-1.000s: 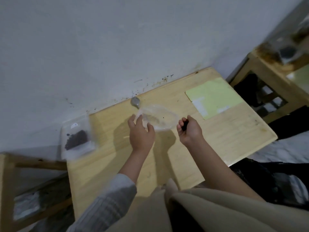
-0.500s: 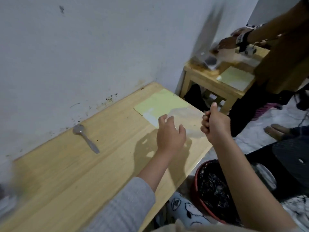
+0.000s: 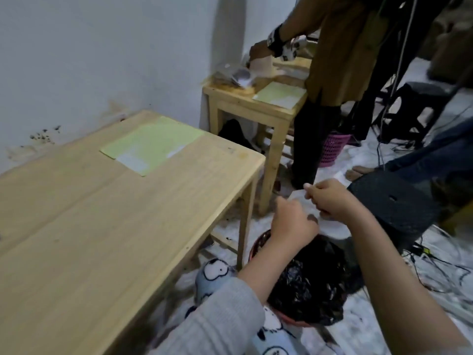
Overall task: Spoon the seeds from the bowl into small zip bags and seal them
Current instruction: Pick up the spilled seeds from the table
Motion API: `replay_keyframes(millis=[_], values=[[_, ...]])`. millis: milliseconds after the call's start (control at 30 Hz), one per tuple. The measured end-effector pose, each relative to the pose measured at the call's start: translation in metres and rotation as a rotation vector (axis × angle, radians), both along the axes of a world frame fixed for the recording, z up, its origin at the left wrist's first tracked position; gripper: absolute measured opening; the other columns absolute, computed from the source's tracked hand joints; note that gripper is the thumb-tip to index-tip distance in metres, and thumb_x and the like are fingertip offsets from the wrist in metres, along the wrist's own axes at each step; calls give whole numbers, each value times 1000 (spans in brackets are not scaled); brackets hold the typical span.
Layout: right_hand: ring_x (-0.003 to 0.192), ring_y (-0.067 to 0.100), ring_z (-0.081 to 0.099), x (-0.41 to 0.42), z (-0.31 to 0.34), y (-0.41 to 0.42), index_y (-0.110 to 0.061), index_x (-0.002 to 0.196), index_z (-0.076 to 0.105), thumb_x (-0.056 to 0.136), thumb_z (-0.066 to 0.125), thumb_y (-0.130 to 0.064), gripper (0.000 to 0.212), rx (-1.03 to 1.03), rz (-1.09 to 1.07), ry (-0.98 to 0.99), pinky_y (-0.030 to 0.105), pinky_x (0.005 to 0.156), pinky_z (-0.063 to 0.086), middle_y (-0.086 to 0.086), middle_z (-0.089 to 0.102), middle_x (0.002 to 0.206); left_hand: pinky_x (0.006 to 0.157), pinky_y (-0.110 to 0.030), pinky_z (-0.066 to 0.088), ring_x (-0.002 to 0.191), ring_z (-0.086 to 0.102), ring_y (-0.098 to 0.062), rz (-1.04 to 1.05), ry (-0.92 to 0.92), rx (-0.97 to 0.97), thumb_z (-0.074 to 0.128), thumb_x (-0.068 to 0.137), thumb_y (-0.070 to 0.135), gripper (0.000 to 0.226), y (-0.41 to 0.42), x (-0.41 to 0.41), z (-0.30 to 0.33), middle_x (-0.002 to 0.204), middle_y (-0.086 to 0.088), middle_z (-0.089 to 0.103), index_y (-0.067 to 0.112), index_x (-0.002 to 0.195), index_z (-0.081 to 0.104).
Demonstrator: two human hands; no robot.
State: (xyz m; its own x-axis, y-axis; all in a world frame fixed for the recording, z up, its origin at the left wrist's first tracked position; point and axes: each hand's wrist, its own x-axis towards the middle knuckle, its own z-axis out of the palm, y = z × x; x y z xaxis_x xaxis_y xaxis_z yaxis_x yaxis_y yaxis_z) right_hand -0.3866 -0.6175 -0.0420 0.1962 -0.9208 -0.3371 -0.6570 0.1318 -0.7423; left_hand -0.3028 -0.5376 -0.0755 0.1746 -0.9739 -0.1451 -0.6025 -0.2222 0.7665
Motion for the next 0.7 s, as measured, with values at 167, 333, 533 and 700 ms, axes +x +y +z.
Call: replay_keyframes(millis=[167, 333, 533, 700], values=[[52, 18, 49, -51, -60, 6, -1, 75, 58, 95, 55, -20, 28, 115, 22, 90, 14, 34, 36, 12, 53, 63, 72, -34, 43, 93, 51, -31, -2, 43, 115, 55, 88, 17, 16, -5, -34, -61, 123, -16, 37, 2, 94, 53], [61, 24, 51, -79, -146, 4, -8, 60, 44, 89, 56, -14, 32, 232, -89, 158, 30, 57, 41, 13, 46, 58, 66, -32, 44, 81, 43, -21, -47, -71, 244, 52, 89, 13, 9, -7, -56, -126, 115, -17, 41, 4, 91, 49], [69, 27, 57, -82, -205, -2, 0, 75, 55, 82, 60, -14, 17, 329, -170, 123, 31, 59, 46, 16, 58, 72, 78, -22, 39, 101, 53, -27, -57, -95, 275, 57, 91, 12, 37, -15, -62, -174, 129, -12, 35, 5, 125, 46], [78, 25, 65, -84, -224, -11, 0, 94, 62, 81, 64, -22, 25, 557, -269, -164, 36, 74, 58, 15, 66, 86, 95, -30, 38, 130, 40, -34, -103, -69, 382, 57, 91, 15, 55, -27, -59, -194, 149, -17, 22, 6, 141, 34]])
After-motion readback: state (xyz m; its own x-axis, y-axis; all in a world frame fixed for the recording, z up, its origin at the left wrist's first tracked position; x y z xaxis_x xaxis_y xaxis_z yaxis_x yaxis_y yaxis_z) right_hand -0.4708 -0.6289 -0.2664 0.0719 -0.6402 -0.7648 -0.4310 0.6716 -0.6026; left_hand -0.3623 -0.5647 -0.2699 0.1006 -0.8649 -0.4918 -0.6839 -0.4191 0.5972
